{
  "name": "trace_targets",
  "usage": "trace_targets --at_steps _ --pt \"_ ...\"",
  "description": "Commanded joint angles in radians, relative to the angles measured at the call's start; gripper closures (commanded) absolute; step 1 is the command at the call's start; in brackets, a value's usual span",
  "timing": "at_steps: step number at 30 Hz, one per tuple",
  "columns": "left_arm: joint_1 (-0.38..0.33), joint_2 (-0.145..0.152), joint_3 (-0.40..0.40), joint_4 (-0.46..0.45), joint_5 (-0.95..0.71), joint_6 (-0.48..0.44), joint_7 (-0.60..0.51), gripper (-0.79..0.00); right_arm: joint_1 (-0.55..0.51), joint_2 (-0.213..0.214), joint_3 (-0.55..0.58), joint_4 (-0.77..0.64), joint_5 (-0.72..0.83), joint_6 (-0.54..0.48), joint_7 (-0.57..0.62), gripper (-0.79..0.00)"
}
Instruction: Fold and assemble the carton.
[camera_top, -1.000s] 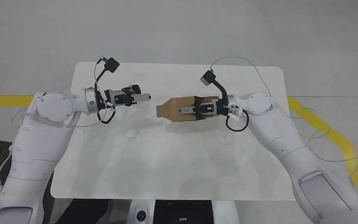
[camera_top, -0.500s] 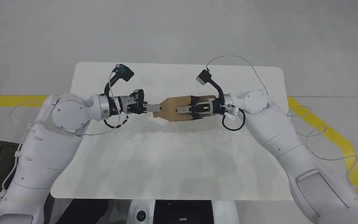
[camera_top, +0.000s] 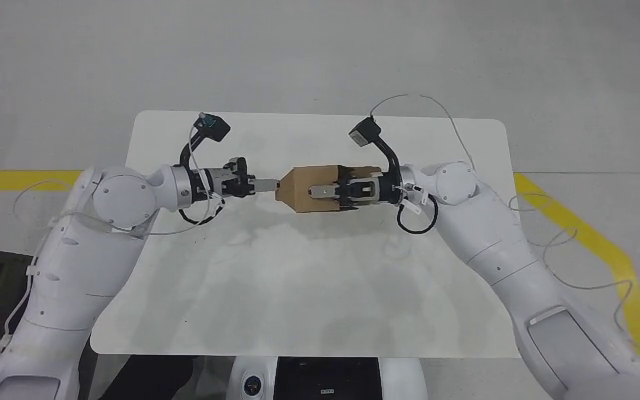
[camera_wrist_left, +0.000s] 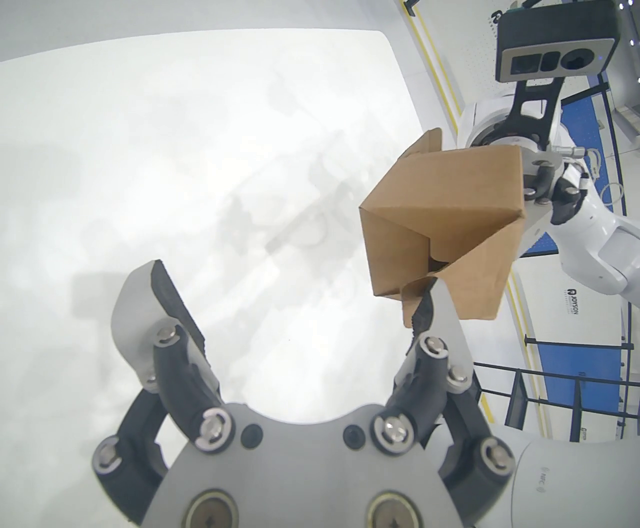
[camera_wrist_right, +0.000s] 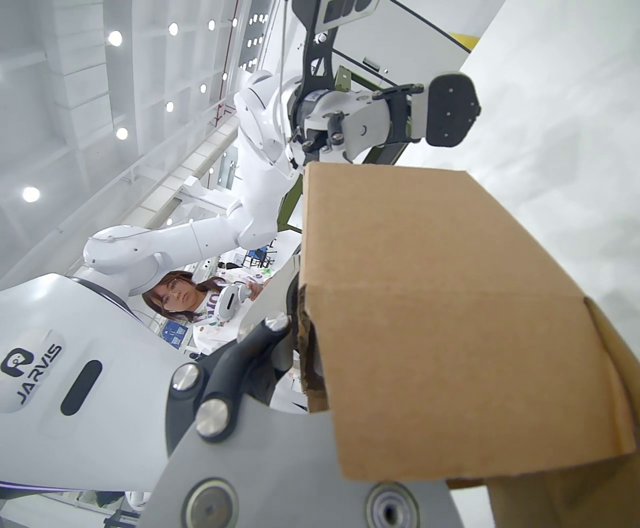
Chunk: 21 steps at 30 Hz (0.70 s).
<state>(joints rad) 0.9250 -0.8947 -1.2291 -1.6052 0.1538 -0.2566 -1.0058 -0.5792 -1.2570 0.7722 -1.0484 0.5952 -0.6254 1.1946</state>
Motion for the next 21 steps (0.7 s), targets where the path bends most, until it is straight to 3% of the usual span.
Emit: trace_targets --at_steps 1,21 --pt "-0.003 0.000 0.001 0.006 -0.009 -0.003 -0.002 -0.785 0.001 -0.003 -0.001 -0.002 0.001 -0.002 -0.002 0.000" --pt "0.001 -0.005 0.004 0.042 -0.176 -0.059 -0.022 -0.785 -0.008 -0.026 -0.017 -0.025 0.062 -0.043 -0.043 0.000"
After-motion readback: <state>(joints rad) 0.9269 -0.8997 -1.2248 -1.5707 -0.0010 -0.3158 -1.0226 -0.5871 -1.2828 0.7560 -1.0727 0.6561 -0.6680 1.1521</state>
